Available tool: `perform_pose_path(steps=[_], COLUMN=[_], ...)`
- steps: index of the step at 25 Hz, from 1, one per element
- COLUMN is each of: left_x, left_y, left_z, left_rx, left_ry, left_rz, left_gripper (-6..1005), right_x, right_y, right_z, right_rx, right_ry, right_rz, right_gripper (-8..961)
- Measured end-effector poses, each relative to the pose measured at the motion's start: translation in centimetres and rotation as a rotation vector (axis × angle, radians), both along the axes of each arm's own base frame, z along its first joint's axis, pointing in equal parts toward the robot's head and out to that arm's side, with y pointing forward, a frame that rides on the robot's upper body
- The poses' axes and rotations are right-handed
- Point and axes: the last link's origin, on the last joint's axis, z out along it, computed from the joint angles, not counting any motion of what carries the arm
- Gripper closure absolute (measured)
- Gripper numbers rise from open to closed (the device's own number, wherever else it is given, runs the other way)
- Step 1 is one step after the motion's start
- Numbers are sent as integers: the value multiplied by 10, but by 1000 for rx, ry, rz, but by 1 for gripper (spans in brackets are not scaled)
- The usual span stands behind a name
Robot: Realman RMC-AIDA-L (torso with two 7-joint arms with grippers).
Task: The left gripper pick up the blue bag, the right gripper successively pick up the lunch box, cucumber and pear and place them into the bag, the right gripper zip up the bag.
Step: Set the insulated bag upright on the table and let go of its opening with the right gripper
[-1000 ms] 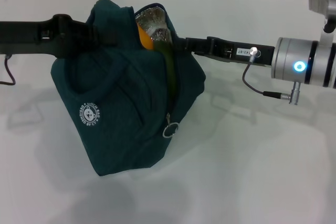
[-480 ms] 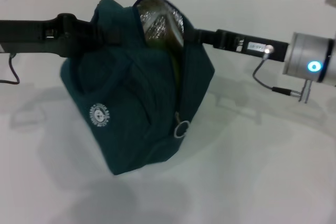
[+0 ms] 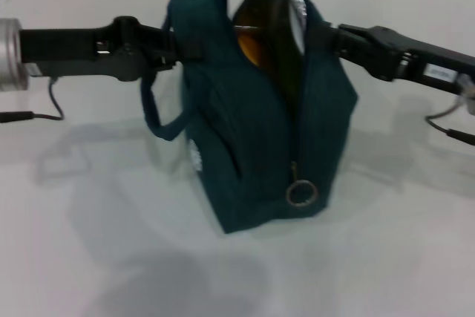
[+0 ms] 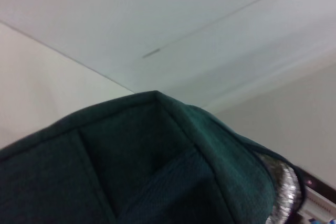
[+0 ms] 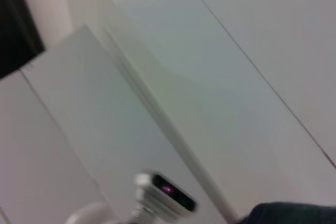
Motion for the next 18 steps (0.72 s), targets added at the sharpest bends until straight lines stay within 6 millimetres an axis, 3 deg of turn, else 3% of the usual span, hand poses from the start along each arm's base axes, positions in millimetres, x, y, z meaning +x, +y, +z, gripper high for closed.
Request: perform_pose_path(steps=[9, 18], left_x=[-4, -4], left_y=[-4, 1], left_z=[-31, -37], left_rx=[-64, -46], left_ry=[-13, 20], left_rz=[16, 10], left_gripper=[959, 959], right_x=[28, 33], right_y=[-17, -17], right_z=[5, 4], right_rx=[10, 58], right_ry=[4, -9], right_rz=[-27, -6], right_gripper=[923, 923])
